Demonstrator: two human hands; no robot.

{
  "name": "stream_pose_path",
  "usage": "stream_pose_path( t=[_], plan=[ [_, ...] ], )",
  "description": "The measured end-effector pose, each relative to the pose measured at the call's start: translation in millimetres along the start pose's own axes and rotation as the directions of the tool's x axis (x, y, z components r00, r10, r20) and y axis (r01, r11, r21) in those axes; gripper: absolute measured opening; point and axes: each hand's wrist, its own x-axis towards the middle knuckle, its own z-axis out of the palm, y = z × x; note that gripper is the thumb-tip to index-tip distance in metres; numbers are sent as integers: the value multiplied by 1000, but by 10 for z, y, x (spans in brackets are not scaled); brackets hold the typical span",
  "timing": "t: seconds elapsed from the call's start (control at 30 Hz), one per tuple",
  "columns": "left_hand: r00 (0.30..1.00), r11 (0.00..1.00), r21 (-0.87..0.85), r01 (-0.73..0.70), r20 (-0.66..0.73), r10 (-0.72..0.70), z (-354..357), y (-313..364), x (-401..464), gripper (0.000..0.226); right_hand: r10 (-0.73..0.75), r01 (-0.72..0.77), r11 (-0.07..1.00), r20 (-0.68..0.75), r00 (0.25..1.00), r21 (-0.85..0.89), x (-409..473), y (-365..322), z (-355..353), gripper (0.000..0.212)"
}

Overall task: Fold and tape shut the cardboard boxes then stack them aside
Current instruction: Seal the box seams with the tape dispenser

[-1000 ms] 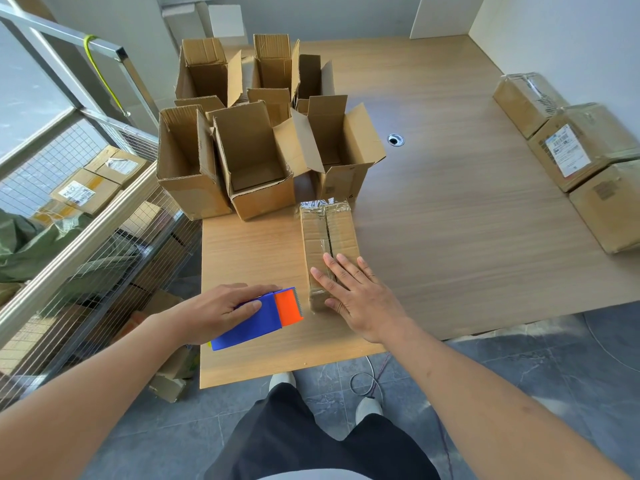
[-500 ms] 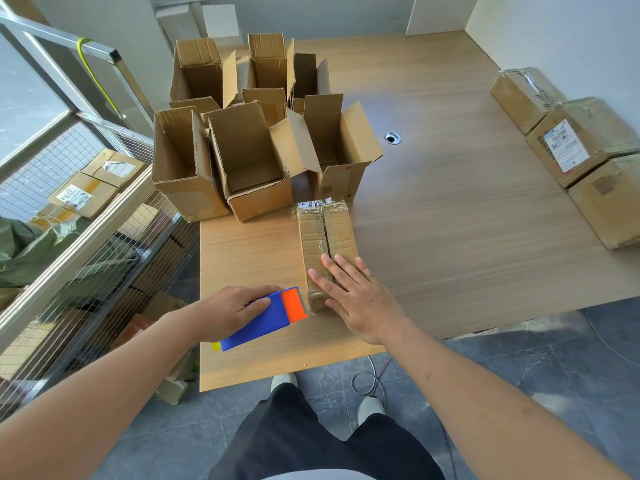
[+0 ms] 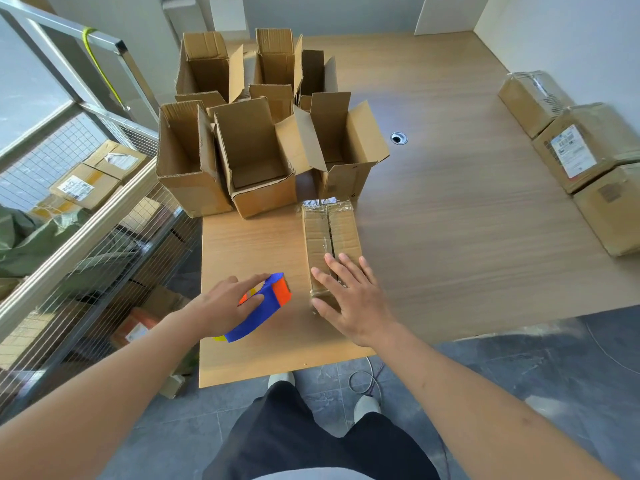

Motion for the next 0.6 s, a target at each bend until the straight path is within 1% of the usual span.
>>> stream_pose_path(
  t=[0.13, 0.23, 0.33, 0.43, 0.5, 0.6],
  plan=[
    [991, 999, 19, 41, -128, -38, 233, 110, 58, 58, 80, -88, 995, -166, 983, -38, 112, -212, 97, 50],
    [982, 997, -31, 73, -172, -77, 463, 81, 119, 64, 114, -139, 986, -229, 967, -96, 161, -310, 176, 39],
    [976, 998, -17, 61, -211, -63, 627, 50, 145, 68, 140, -185, 970, -267, 954, -155, 229, -376, 277, 37],
    [968, 999, 10, 52, -247, -48, 653, 51, 147, 69, 87, -176, 957, -352, 932, -230, 291, -360, 416, 34],
    [970, 997, 57, 51, -242, -36, 634, 47, 135, 68, 23, -152, 953, -437, 899, -263, 311, -296, 505, 33],
    [972, 993, 116, 30, -234, -2, 604, 38, 114, 65, -36, -129, 950, -512, 858, -284, 311, -224, 580, 42]
  ],
)
